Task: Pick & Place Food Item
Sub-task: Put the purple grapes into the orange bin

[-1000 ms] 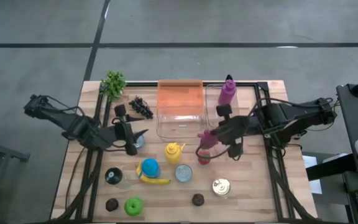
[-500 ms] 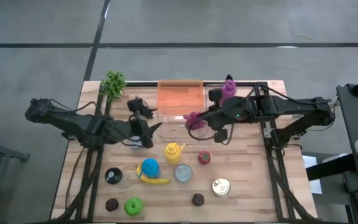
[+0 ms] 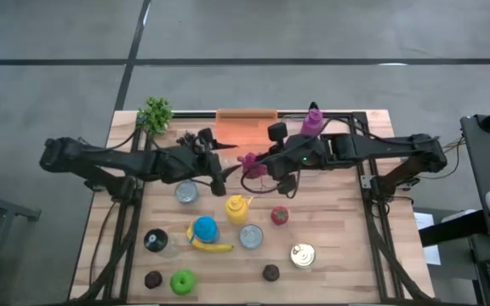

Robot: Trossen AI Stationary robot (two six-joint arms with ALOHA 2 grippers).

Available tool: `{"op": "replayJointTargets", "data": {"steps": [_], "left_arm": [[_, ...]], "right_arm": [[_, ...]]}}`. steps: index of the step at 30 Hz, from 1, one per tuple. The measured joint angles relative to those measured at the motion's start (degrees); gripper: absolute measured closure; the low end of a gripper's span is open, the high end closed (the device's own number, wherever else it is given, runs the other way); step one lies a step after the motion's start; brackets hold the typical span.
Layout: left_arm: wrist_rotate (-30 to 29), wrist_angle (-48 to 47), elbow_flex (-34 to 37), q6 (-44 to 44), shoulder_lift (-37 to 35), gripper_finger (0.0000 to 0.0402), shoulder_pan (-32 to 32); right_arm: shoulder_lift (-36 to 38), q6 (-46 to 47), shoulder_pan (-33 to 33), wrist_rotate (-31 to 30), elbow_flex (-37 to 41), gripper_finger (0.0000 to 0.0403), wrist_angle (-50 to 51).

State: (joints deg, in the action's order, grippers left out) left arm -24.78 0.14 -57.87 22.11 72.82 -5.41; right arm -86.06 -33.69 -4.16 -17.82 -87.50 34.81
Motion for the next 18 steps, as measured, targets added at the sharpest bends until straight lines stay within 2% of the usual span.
{"op": "replayJointTargets", "data": {"steps": [4, 14, 18], "left_arm": [[3.4, 0.6, 0.0, 0.0, 1.3, 0.0142, 0.4], [3.5, 2.0, 0.0, 0.0, 4.8, 0.0157, 0.5], [3.4, 2.7, 0.0, 0.5, 5.2, 0.0176, 0.6]], "right_arm": [[-0.5, -0.6, 0.2, 0.0, 0.0, 0.0394, -0.1], [-0.4, -0.6, 0.2, 0.0, -0.1, 0.0394, -1.2], [-0.4, -0.6, 0.2, 0.0, -0.1, 0.0394, -1.2]]}}
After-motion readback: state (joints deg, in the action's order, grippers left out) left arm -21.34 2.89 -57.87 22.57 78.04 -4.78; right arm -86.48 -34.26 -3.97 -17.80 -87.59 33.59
